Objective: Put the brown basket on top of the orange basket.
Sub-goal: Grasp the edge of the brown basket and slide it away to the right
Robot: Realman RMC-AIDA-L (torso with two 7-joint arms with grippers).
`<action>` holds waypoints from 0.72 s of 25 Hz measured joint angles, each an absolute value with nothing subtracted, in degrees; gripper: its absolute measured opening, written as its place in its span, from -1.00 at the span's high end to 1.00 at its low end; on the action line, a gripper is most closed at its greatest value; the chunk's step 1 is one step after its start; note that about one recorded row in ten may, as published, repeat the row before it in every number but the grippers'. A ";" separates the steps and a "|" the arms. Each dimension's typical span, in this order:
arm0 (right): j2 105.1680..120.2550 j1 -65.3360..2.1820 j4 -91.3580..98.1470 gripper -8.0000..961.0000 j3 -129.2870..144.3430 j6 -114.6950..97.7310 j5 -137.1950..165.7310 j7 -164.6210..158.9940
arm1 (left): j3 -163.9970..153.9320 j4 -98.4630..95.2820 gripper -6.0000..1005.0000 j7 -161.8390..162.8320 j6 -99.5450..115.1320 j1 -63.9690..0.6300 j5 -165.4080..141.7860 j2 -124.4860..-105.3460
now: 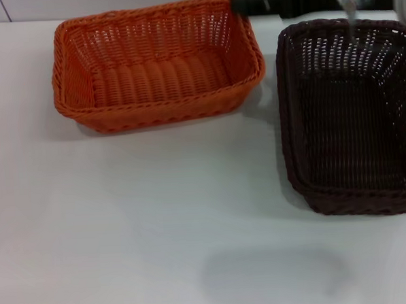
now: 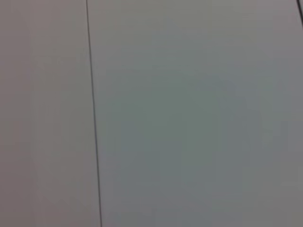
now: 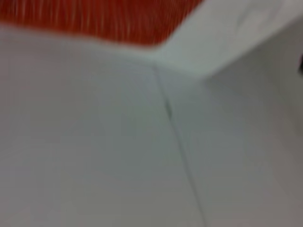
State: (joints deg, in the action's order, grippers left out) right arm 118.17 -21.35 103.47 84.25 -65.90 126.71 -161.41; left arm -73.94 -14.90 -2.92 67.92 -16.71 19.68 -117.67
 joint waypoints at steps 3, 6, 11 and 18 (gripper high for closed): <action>118.55 -26.65 101.78 -0.65 76.67 -82.73 126.91 -161.54 | -73.20 -14.81 -0.54 -3.54 65.99 -17.01 19.42 -117.70; 117.38 -32.52 100.80 -0.65 73.31 -98.73 128.80 -160.64 | -73.12 -14.78 -0.54 -4.13 64.07 -17.24 19.64 -117.66; 116.74 -36.42 101.90 -0.65 73.63 -112.59 133.50 -157.14 | -72.57 -14.74 -0.54 -4.80 62.98 -17.43 19.89 -117.77; 116.54 -37.49 100.48 -0.64 75.90 -117.57 136.47 -153.85 | -72.24 -14.61 -0.54 -5.13 61.68 -17.59 19.65 -117.81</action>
State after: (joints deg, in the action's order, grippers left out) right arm 116.54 -37.49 100.48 75.90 -117.57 136.47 -153.85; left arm -72.24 -14.61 -5.13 61.68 -17.59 19.65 -117.81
